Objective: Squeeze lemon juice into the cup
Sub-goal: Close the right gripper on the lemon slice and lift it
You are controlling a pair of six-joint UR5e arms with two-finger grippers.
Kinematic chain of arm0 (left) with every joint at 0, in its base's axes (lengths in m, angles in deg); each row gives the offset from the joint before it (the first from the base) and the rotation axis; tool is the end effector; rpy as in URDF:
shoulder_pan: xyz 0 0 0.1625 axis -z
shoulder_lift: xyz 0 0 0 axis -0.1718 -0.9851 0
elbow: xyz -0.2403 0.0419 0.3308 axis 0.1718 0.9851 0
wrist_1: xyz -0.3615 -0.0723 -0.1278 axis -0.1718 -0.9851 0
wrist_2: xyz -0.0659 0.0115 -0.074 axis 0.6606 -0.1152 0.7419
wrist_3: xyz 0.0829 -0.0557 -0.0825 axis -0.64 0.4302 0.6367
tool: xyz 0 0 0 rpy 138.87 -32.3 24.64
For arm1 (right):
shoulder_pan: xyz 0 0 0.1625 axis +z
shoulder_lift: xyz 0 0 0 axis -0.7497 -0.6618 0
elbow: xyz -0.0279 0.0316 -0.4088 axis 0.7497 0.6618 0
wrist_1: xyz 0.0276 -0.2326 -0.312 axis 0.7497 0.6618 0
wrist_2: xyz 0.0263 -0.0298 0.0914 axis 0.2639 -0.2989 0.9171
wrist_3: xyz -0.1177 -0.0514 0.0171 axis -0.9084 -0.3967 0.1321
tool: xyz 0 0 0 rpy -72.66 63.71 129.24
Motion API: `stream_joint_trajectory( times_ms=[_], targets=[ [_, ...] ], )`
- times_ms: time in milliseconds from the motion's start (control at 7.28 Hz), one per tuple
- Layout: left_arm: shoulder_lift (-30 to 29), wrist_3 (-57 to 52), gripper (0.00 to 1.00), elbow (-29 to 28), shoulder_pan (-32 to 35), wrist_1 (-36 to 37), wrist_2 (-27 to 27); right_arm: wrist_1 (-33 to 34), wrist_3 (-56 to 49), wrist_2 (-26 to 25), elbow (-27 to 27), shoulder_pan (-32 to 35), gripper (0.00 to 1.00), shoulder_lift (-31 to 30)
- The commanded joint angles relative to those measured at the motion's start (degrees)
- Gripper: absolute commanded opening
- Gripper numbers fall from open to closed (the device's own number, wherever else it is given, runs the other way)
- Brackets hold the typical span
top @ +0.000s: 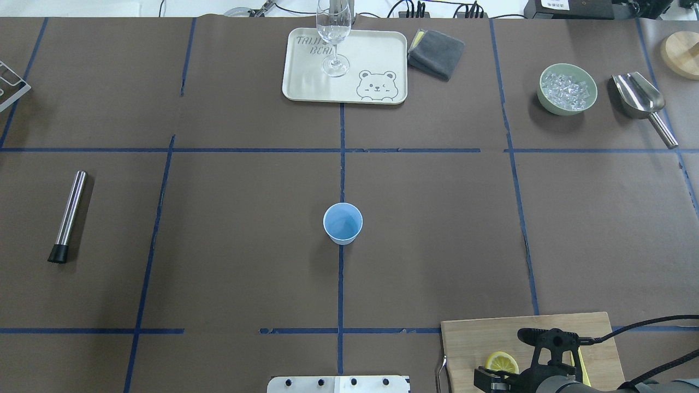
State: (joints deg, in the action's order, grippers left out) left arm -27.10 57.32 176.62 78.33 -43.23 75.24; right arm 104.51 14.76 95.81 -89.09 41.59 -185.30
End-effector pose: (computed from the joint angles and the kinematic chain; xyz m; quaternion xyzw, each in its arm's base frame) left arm -0.0118 -0.4176 0.5810 0.1480 0.4695 0.1103 0.8634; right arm -0.4279 -0.1124 0.4243 0.0440 -0.3988 0.0844 0.9121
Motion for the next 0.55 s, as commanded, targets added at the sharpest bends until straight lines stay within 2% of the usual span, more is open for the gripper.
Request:
stream_joint_trajectory(
  times_ms=[0, 412],
  targets=[
    [0.2, 0.0, 1.0, 0.1, 0.0, 0.0, 0.0, 0.1, 0.0, 0.0, 0.1, 0.0, 0.92, 0.0],
    [0.5, -0.1, 1.0, 0.2, 0.0, -0.3, 0.0, 0.0, 0.0, 0.0, 0.7, -0.1, 0.91, 0.2]
  ],
)
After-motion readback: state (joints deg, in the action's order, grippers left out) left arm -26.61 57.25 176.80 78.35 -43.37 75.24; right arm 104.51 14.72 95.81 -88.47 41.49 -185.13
